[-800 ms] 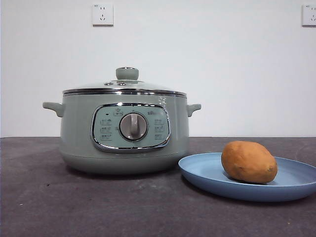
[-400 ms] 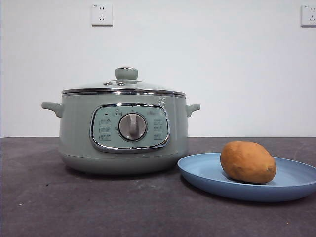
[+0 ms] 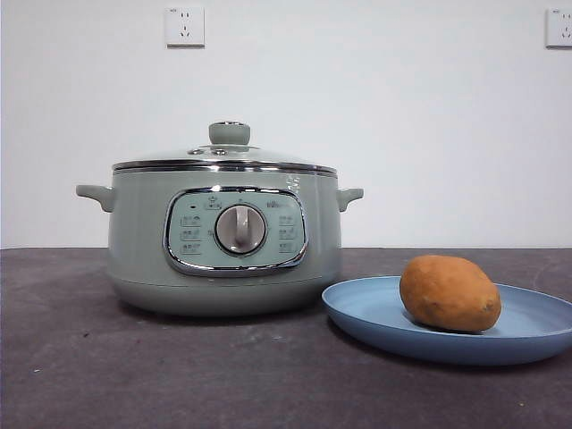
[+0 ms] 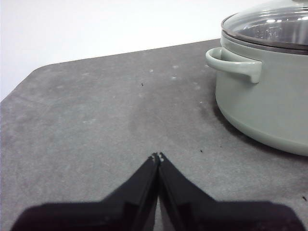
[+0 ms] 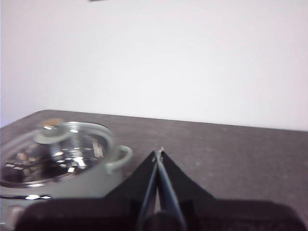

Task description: Take the potato out from the steamer,put the potato on the plate,close the lid

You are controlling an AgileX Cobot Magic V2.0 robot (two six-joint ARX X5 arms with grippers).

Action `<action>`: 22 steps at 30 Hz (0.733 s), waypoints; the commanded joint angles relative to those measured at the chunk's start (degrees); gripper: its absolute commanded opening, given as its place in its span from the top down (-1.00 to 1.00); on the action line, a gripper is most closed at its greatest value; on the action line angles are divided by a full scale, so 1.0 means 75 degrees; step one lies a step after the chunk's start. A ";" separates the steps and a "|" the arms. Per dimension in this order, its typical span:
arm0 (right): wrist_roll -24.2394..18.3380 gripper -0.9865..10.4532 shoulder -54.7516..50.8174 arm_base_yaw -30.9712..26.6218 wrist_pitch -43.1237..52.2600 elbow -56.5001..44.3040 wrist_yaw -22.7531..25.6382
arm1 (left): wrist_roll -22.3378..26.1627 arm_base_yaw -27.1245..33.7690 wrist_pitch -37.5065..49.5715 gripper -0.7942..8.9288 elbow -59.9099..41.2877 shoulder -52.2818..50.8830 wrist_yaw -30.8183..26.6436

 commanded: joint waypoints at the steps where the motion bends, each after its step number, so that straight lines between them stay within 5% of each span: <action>1: 0.0379 0.83 -0.0481 -0.0023 0.0589 -0.1157 0.0358 | -0.0052 0.0029 0.0006 0.84 -0.0119 -0.0020 -0.0015; 9: 0.0571 0.83 -0.1387 -0.0020 0.0877 -0.3045 0.0863 | -0.0052 0.0029 0.0006 0.84 -0.0119 -0.0020 -0.0017; 22: 0.0595 0.83 -0.1387 -0.0020 0.0560 -0.3468 0.0962 | -0.0052 0.0029 0.0009 0.84 -0.0119 -0.0020 -0.0015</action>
